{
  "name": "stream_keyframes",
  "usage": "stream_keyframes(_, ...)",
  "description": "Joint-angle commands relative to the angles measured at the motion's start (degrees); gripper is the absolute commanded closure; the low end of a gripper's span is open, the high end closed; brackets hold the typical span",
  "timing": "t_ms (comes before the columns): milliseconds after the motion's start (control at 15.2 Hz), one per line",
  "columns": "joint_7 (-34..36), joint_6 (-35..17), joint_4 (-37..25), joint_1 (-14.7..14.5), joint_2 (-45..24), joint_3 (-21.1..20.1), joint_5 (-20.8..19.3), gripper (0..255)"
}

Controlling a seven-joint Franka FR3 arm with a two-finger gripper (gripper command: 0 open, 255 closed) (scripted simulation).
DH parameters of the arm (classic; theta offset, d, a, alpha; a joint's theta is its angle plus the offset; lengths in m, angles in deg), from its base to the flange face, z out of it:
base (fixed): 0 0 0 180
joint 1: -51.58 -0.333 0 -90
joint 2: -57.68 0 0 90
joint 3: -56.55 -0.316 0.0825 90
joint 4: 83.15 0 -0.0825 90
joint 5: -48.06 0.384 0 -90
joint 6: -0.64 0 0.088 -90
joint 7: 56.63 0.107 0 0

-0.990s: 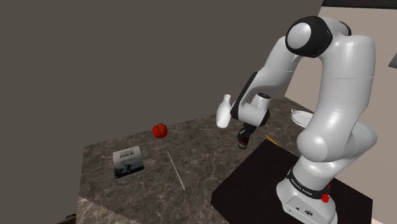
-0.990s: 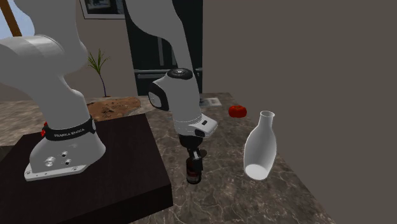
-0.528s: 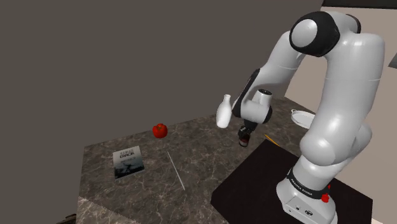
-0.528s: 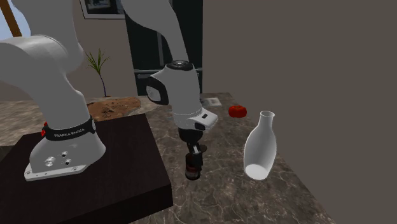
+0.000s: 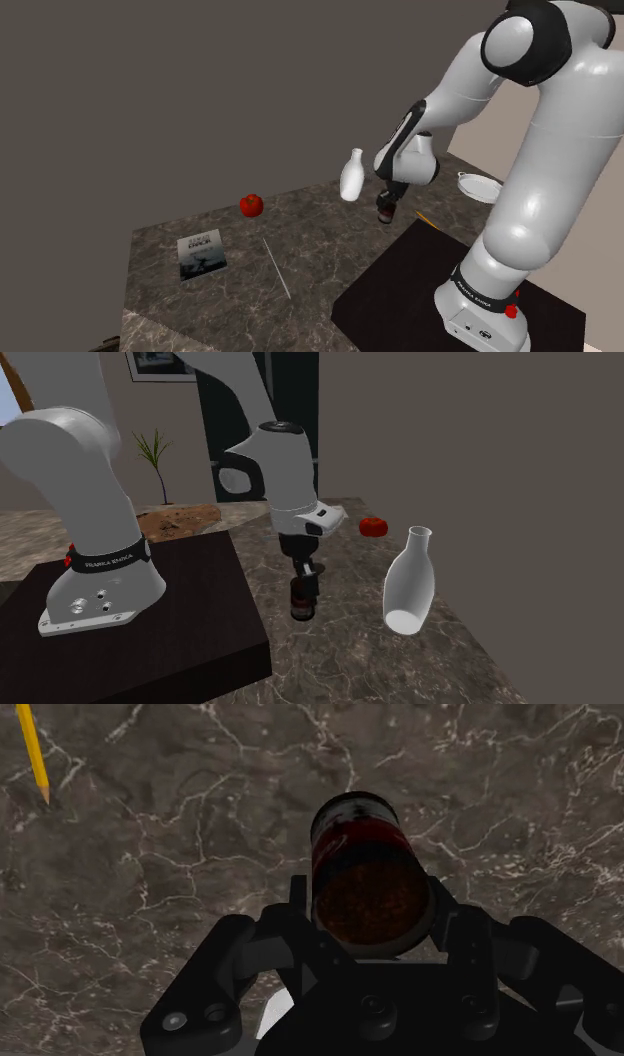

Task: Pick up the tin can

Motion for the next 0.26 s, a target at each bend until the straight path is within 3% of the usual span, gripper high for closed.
stream_keyframes(0, 5.2, 1.5, 0.8, -3.1, 2.5, 4.5, -6.7, 255)
stream_keyframes(66, 7.8, 2.3, 1.2, -4.2, 3.8, 6.5, -10.2, 255)
stream_keyframes(198, 8.3, 2.4, 1.2, -4.0, 4.0, 6.4, -10.9, 255)
